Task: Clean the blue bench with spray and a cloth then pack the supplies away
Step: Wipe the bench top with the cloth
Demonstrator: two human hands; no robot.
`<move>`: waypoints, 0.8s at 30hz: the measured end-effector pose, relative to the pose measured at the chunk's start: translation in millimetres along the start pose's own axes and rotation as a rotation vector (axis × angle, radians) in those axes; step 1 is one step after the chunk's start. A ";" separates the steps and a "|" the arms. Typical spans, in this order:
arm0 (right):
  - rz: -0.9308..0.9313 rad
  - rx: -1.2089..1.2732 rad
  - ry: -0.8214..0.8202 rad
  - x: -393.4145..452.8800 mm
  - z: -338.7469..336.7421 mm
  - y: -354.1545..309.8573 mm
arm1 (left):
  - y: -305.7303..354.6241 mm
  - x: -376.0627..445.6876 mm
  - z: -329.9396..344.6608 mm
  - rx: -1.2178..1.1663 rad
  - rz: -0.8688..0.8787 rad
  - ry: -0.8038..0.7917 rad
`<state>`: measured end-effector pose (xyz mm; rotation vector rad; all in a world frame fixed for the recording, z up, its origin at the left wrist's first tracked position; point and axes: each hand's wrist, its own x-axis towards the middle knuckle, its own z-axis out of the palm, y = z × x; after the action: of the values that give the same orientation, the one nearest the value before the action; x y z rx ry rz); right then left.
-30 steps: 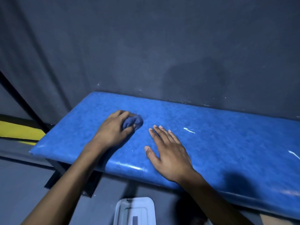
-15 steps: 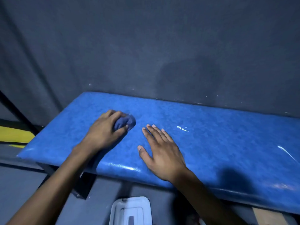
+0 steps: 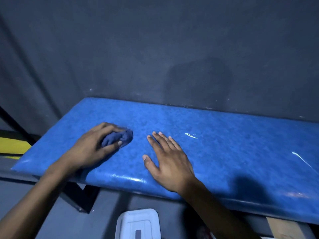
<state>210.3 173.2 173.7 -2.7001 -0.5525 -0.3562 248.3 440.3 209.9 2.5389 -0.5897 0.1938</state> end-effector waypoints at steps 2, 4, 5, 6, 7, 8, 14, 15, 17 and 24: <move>-0.005 -0.005 -0.001 0.2 0.5 0.3 | -14.9 19.6 -10.3 -0.037 0.057 -0.057; -0.006 -0.017 0.001 0.6 0.5 0.9 | -34.9 55.0 -11.5 0.035 0.010 -0.010; -0.006 -0.021 0.002 0.5 0.2 0.7 | -41.2 71.0 -10.8 0.065 -0.060 0.017; -0.005 -0.021 0.006 0.4 -0.1 0.5 | -44.3 83.1 -8.2 0.088 -0.140 0.029; -0.003 -0.019 0.012 0.3 0.0 0.5 | -43.5 88.0 -4.3 0.110 -0.192 0.033; -0.003 -0.016 0.013 0.3 0.0 0.6 | -39.9 86.1 0.5 0.118 -0.183 0.025; 0.005 0.001 0.014 0.4 0.0 0.5 | 0.9 -4.8 -5.1 -0.057 0.068 -0.066; 0.006 0.004 0.018 0.5 0.3 0.5 | -4.3 -2.9 -7.0 -0.066 0.068 -0.058; 0.003 -0.001 0.018 0.9 0.6 0.4 | -19.8 19.8 -6.0 -0.029 0.022 0.002; -0.005 0.008 0.018 1.7 0.0 2.1 | -13.3 81.4 18.7 0.100 -0.236 0.056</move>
<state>212.7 172.1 173.6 -2.6851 -0.5548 -0.3783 327.5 410.6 208.0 2.6640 -0.2612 0.2126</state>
